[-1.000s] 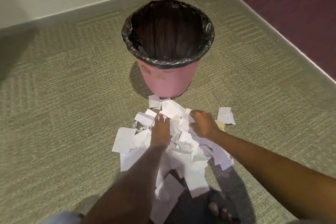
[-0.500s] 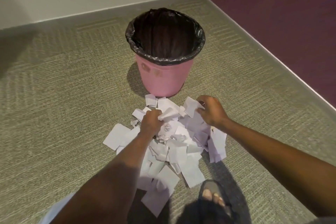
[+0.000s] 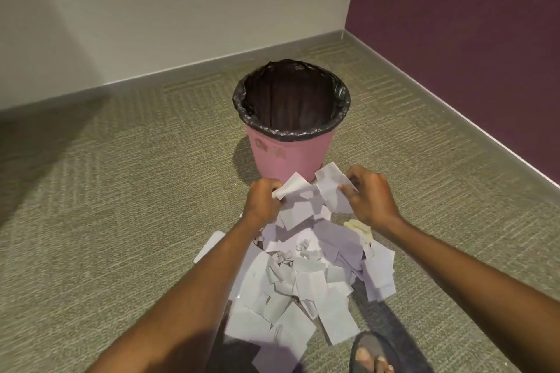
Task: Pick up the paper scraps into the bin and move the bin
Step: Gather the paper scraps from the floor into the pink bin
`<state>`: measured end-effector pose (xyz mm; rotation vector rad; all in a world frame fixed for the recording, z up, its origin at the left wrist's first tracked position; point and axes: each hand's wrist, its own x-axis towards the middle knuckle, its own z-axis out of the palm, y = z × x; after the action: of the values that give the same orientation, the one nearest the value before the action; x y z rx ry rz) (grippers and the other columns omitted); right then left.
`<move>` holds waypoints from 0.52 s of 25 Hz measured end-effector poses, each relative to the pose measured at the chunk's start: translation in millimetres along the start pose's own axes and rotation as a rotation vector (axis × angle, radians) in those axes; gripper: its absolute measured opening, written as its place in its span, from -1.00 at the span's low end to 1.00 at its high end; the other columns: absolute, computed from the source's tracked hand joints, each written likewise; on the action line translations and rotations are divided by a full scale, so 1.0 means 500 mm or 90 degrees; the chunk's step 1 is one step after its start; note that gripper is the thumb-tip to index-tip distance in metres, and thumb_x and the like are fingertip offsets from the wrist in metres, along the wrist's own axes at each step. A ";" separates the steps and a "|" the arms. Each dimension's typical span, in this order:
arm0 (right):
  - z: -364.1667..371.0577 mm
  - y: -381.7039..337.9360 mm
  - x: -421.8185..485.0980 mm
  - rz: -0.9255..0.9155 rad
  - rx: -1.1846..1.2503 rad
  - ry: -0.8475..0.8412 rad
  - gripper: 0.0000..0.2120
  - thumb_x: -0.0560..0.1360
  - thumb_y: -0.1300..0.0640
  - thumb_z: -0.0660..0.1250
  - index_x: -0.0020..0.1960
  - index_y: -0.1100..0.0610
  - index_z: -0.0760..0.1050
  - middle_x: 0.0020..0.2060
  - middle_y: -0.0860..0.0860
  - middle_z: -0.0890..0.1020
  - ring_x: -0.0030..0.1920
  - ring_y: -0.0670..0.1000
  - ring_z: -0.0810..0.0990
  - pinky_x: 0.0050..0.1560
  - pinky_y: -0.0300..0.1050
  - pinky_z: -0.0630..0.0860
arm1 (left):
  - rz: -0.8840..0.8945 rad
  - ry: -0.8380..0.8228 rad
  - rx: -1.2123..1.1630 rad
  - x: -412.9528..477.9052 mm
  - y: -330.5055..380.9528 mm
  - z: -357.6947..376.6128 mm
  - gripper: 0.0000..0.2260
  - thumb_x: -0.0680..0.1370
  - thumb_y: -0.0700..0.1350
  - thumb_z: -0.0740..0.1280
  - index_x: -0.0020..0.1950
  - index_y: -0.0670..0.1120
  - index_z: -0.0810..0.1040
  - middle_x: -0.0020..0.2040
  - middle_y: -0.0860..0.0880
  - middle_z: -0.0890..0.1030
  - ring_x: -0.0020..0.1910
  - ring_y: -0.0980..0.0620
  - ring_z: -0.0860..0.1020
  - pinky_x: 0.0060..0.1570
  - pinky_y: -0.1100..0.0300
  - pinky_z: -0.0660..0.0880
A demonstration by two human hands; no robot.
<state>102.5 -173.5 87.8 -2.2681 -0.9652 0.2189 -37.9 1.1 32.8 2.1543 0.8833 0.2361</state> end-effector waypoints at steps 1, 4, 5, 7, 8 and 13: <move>-0.008 -0.008 0.005 -0.002 0.021 0.008 -0.89 0.51 0.23 0.41 -0.16 0.12 0.51 -0.30 -0.03 0.60 -0.27 0.01 0.57 -0.31 -0.10 0.46 | 0.002 0.000 -0.003 0.003 0.003 -0.013 -0.70 0.40 -0.33 0.45 -0.45 -0.09 0.45 -0.46 0.02 0.45 -0.43 0.05 0.38 -0.58 0.38 0.23; -0.028 -0.028 0.028 0.001 0.053 0.002 -0.87 0.47 0.20 0.46 -0.20 0.13 0.53 -0.27 0.03 0.66 -0.23 0.07 0.63 -0.29 -0.07 0.53 | -0.007 0.023 -0.016 0.010 0.014 -0.050 -0.86 0.38 -0.33 0.46 -0.34 -0.15 0.63 -0.40 -0.06 0.58 -0.42 0.07 0.44 -0.50 0.28 0.35; -0.032 -0.036 0.037 0.002 0.051 -0.003 -0.87 0.47 0.19 0.47 -0.20 0.14 0.53 -0.27 0.05 0.66 -0.23 0.10 0.63 -0.31 -0.08 0.51 | -0.011 0.034 -0.030 0.009 0.017 -0.059 -0.89 0.38 -0.34 0.46 -0.29 -0.15 0.67 -0.39 -0.07 0.60 -0.43 0.08 0.46 -0.51 0.31 0.36; -0.042 -0.059 0.056 0.003 0.055 -0.002 -0.87 0.46 0.18 0.47 -0.19 0.17 0.55 -0.26 0.06 0.66 -0.22 0.11 0.63 -0.37 -0.13 0.46 | -0.016 0.052 -0.061 0.002 0.022 -0.068 -0.92 0.38 -0.31 0.49 -0.20 -0.16 0.72 -0.35 -0.12 0.66 -0.44 0.10 0.47 -0.48 0.29 0.40; -0.048 -0.076 0.069 0.003 0.069 0.004 -0.88 0.46 0.18 0.47 -0.18 0.18 0.56 -0.25 0.06 0.66 -0.21 0.11 0.64 -0.38 -0.14 0.45 | -0.022 0.058 -0.075 -0.002 0.021 -0.069 -0.92 0.39 -0.30 0.50 -0.17 -0.16 0.72 -0.33 -0.14 0.67 -0.44 0.09 0.47 -0.45 0.23 0.41; -0.091 -0.174 0.166 -0.031 0.179 0.072 -0.91 0.50 0.20 0.42 -0.04 0.22 0.58 -0.11 0.05 0.69 -0.10 0.08 0.67 -0.14 0.06 0.64 | -0.032 0.038 -0.080 -0.023 0.005 -0.061 -0.91 0.37 -0.29 0.51 -0.15 -0.16 0.73 -0.26 -0.14 0.71 -0.36 0.09 0.51 -0.39 0.16 0.43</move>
<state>128.4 -94.4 185.8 -1.9769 -0.8718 0.1905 -58.5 10.5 56.5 2.0152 0.9300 0.3243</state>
